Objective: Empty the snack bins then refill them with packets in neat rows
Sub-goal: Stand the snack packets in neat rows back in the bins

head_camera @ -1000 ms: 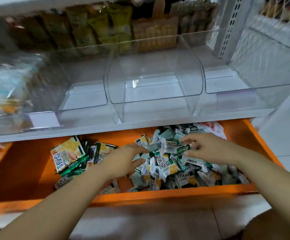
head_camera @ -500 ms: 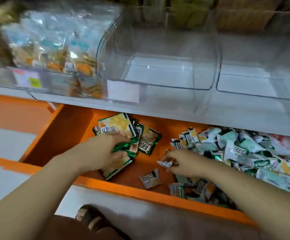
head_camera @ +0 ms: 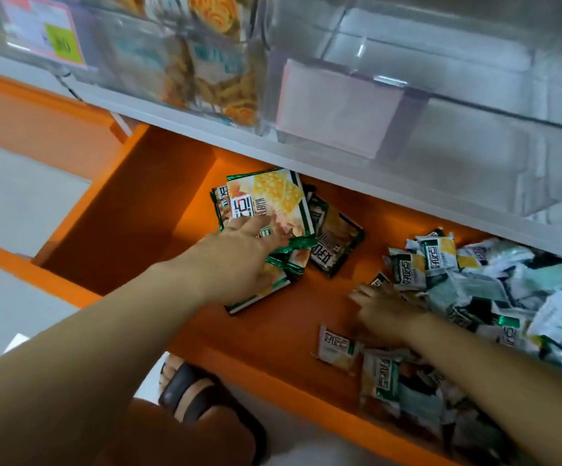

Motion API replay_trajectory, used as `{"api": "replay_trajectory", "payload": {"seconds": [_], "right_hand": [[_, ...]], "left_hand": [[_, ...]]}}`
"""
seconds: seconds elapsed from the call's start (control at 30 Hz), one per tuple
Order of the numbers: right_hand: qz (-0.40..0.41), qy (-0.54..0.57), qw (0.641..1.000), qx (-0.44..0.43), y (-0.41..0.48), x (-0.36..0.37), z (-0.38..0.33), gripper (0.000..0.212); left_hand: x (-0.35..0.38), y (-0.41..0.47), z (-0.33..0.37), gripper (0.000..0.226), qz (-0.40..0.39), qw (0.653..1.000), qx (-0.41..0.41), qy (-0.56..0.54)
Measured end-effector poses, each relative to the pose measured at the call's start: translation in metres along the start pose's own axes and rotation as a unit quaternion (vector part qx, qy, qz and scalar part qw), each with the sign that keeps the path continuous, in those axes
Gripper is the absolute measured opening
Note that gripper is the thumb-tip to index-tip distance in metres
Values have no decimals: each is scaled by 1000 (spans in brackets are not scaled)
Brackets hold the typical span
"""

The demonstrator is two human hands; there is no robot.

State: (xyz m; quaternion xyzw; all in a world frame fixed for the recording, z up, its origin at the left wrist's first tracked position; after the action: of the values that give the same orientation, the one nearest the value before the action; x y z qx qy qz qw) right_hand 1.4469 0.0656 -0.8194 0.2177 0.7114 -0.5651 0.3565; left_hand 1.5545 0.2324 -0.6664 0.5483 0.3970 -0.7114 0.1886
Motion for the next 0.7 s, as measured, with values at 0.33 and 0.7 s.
{"api": "replay_trajectory", "payload": {"seconds": [0.33, 0.7], "right_hand": [[91, 68, 991, -66, -31, 1, -12, 34], [-24, -47, 991, -122, -51, 40, -1, 31]], "left_hand": [[0, 9, 15, 63, -14, 1000, -8, -13], [6, 9, 11, 63, -16, 1000, -12, -20]]}}
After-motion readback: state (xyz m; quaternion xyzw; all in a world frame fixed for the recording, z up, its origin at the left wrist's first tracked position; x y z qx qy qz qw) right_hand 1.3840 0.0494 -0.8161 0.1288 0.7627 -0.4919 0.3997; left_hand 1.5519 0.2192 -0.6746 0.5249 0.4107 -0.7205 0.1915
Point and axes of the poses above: each hand's wrist, its own y-axis towards the middle knuckle, its own x-axis out of the palm, z = x × y, the point moved 7 cm from there along y, towards the middle knuckle, and after that the axes turned 14 degrees about z, right-handed, at the moved point
